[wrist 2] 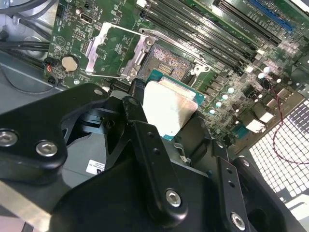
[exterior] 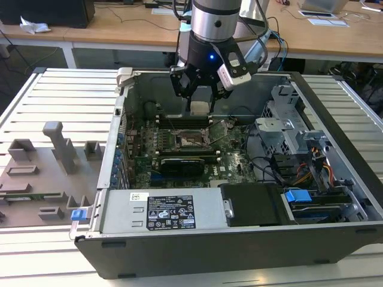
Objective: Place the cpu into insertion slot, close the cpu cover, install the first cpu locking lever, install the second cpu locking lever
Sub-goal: 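Place the cpu into insertion slot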
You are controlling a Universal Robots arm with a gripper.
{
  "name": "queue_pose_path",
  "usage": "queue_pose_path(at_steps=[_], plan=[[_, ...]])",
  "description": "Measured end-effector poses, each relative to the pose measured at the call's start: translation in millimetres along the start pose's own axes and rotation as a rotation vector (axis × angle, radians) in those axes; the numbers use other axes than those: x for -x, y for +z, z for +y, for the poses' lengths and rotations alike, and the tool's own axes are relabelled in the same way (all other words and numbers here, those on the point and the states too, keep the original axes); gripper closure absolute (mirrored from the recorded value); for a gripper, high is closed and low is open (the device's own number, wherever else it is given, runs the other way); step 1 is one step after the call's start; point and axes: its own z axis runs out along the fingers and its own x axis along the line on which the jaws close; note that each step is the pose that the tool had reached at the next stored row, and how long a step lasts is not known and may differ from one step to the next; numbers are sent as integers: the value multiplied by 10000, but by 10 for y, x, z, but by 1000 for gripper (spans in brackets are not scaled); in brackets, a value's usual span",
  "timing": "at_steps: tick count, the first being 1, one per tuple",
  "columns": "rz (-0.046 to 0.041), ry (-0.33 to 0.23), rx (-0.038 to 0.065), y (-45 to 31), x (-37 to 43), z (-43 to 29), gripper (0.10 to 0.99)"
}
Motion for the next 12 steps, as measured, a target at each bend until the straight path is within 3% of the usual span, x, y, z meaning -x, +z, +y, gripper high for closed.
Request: queue_pose_path(at_steps=[12], plan=[[0,0,0,97,6,-8,541]])
